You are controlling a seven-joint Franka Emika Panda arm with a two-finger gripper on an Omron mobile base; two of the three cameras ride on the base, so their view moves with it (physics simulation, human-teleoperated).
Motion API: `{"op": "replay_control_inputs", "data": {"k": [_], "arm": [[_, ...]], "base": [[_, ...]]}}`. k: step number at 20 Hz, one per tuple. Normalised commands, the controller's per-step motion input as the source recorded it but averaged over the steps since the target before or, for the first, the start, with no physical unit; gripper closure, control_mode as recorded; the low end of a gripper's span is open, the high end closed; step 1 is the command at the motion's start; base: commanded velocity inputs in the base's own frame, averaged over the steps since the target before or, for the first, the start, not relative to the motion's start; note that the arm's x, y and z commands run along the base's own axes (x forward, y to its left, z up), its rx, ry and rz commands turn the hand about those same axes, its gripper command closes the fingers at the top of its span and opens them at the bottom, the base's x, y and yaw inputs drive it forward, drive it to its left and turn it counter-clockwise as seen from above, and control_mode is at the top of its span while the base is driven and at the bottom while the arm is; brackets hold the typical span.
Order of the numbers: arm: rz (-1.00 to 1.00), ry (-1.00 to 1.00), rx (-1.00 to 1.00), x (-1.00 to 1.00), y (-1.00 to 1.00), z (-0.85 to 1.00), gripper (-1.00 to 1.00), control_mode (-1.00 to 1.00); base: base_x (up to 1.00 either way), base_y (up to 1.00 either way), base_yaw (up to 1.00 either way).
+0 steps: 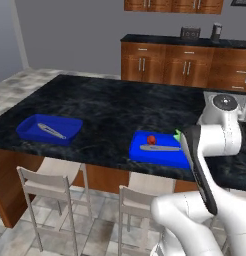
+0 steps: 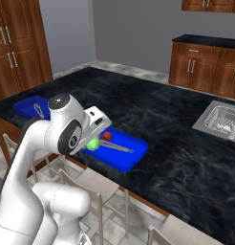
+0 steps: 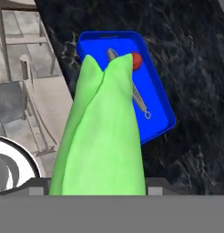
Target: Gather the bell pepper and corn from the fridge and place them on a tray on the dining counter. Then gather the chicken drumsticks from the fridge and place them on the other tray.
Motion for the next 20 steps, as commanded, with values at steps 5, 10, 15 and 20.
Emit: {"op": "replay_control_inputs", "data": {"k": [5, 10, 15, 20], "arm": [[0.27, 0.0, -0.07, 0.0, 0.0, -0.06, 1.0, -1.0], [0.38, 0.01, 0.0, 0.0, 0.0, -0.12, 1.0, -1.0], [0.33, 0.12, -0.07, 0.07, 0.0, -0.2, 1.0, -1.0], [0.09, 0.05, -0.08, 0.2, -0.05, -0.11, 1.0, -1.0]], "base": [[0.0, 0.0, 0.0], [0.0, 0.0, 0.0], [0.0, 0.0, 0.0], [0.0, 0.0, 0.0]]}}
